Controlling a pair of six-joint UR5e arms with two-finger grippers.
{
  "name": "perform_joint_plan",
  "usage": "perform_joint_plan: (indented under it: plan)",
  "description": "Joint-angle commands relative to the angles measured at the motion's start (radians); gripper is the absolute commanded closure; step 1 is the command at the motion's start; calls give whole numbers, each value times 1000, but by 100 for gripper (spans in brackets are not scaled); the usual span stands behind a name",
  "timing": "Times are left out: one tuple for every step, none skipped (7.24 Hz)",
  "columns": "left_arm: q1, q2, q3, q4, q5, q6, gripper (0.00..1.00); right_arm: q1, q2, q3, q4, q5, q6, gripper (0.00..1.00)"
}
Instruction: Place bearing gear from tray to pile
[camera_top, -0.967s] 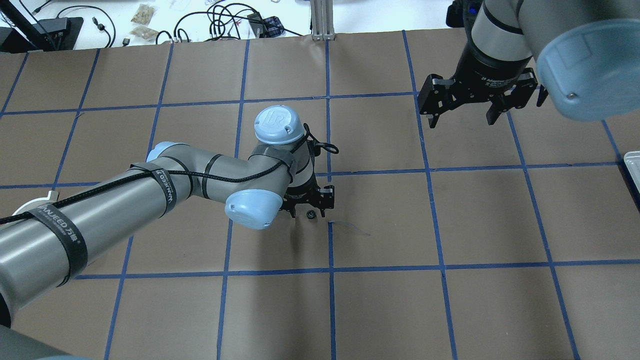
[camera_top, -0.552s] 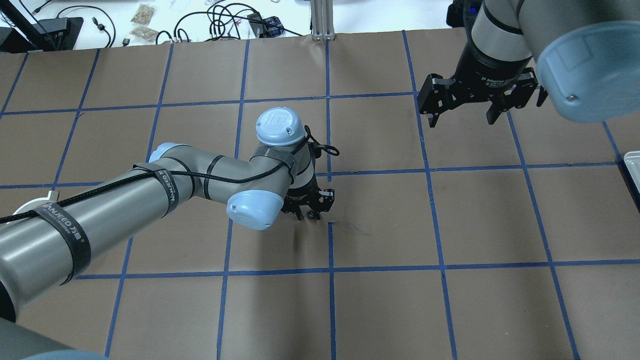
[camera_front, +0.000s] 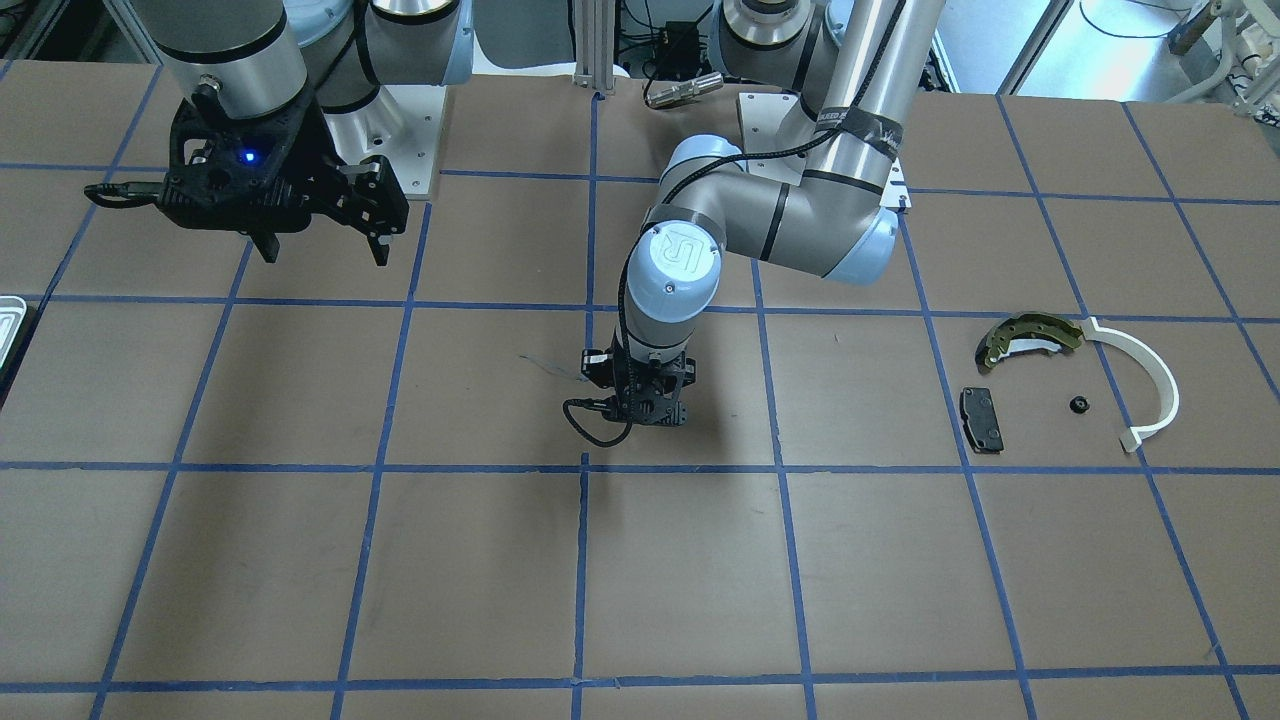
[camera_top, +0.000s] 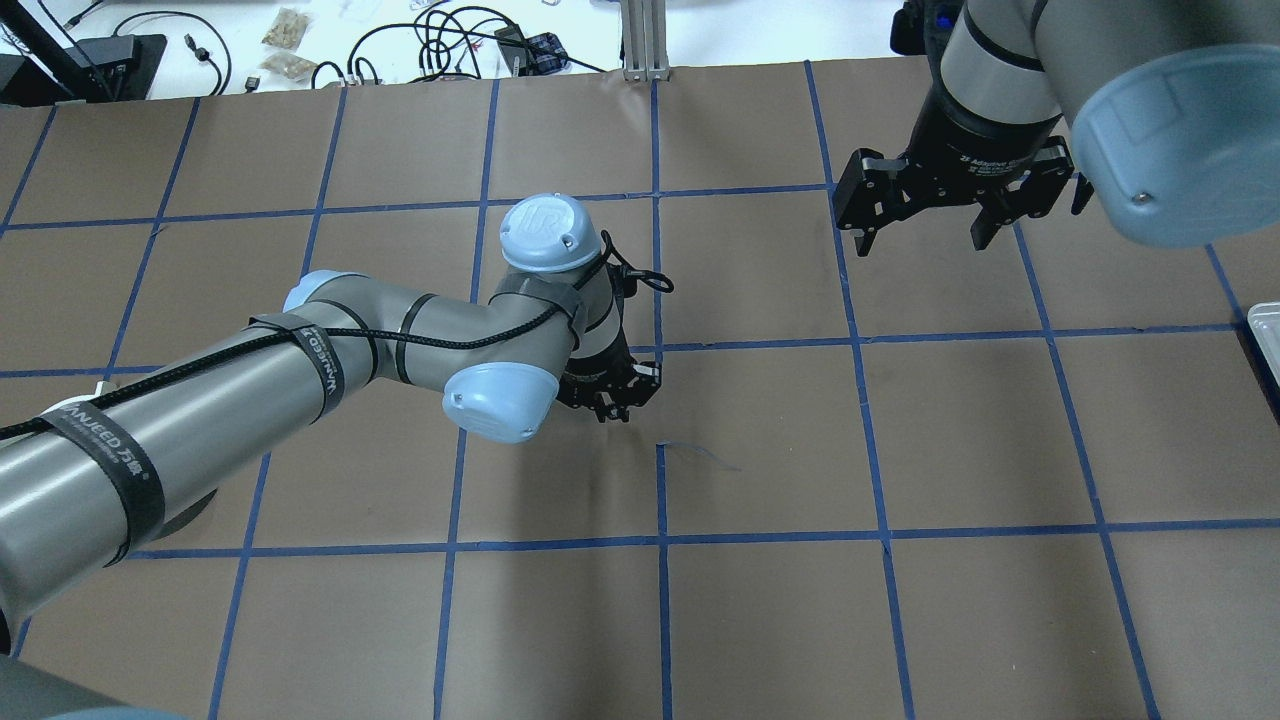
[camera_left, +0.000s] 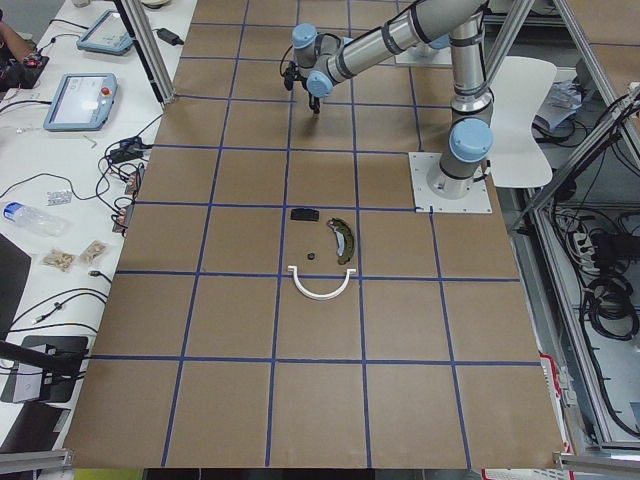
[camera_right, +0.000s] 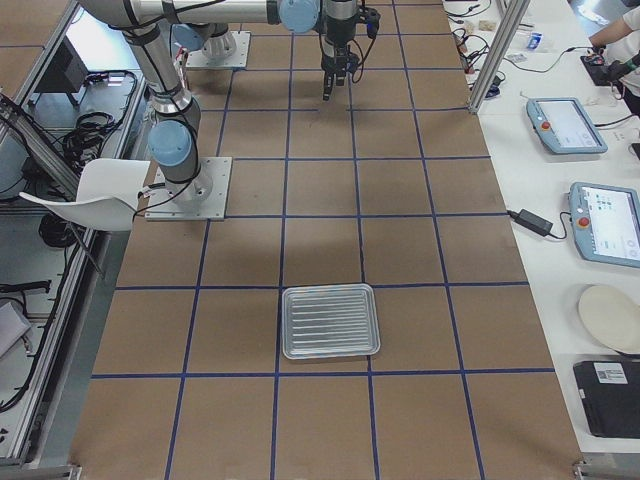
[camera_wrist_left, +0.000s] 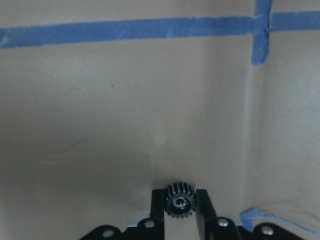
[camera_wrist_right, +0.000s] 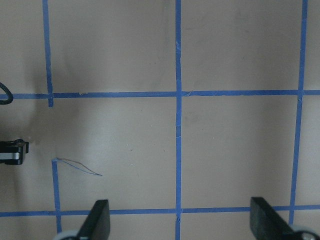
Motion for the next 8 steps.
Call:
perform_joint_plan:
  plan:
    - [86,40,102,-148,9,83,100,-1,-3,1,0,-1,0,0]
    - [164,52,170,-253,10,163,100,-1,-3,1,0,-1,0,0]
    - [280,75,254,-440,15,327,100,1,-4,1,0,-1,0,0]
    - [386,87,306,-555,39,449,100,2,-4,1,0,-1,0,0]
    - [468,99,312,-579,94,549,100,2,-4,1,0,-1,0,0]
    - [542,100,309,-578,162,618,100,1,-4,1,0,-1,-2,0]
    - [623,97,305,-578,180,672,100,2,-4,1,0,-1,-2,0]
    - [701,80,304,-567,232,749,100,2,-4,1,0,-1,-2,0]
